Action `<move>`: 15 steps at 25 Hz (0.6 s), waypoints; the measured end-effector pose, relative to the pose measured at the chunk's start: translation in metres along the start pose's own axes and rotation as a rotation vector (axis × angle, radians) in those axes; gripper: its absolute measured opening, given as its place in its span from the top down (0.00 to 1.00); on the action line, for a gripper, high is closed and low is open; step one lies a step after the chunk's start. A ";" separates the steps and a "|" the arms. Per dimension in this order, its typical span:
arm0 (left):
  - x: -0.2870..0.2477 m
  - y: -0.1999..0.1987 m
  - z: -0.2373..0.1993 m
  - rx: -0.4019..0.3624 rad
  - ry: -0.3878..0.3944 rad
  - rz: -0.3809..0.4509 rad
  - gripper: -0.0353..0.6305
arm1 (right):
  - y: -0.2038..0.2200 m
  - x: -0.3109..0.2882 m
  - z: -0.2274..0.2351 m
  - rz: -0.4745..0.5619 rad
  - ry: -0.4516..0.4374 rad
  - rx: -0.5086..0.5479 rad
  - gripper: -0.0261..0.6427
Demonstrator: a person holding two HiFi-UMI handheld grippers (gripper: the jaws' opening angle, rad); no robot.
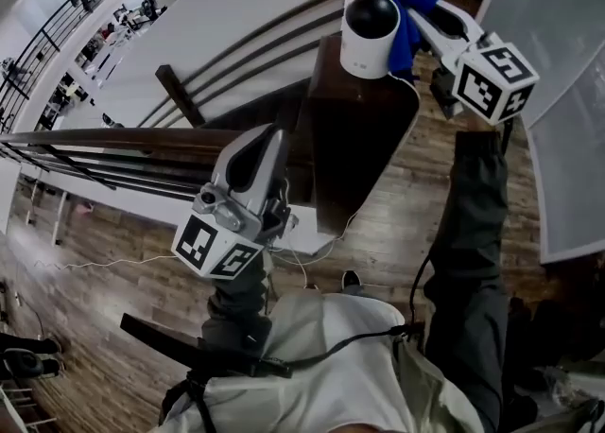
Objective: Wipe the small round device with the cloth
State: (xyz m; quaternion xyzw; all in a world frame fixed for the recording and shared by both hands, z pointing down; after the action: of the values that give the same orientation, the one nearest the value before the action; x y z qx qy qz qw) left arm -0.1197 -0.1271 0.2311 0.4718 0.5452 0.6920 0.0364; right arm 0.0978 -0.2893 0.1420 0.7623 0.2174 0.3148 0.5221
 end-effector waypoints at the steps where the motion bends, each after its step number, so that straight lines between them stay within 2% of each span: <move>1: -0.001 0.000 0.000 0.000 0.001 -0.002 0.94 | 0.009 0.002 -0.002 -0.005 -0.020 -0.042 0.82; 7: -0.008 0.013 0.000 0.025 0.015 -0.017 0.94 | 0.053 0.022 -0.008 -0.086 -0.107 -0.151 0.82; 9: -0.011 0.017 0.000 0.032 0.025 -0.022 0.94 | 0.044 0.021 0.000 -0.062 -0.089 -0.138 0.82; 11: -0.012 0.018 0.000 0.035 0.031 -0.020 0.94 | 0.019 0.016 0.007 0.006 -0.045 -0.106 0.82; 13: -0.011 0.017 0.001 0.039 0.029 -0.015 0.94 | -0.004 0.011 0.001 0.052 -0.046 -0.087 0.82; 15: -0.010 0.017 0.000 0.043 0.026 -0.013 0.94 | -0.001 0.009 -0.008 0.005 -0.066 -0.041 0.82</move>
State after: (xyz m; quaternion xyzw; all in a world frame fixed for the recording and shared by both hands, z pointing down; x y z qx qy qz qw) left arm -0.1063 -0.1391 0.2382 0.4598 0.5636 0.6859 0.0238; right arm 0.0981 -0.2775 0.1453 0.7620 0.1917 0.2949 0.5437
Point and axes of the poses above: the fingertips, and each gripper's own axes: x backward along the fingers, z to its right, y out of its underside, the point moved 3 cm from there along x, backward along the fingers, and after that the axes turned 9 degrees about z, right-handed, at the moved point
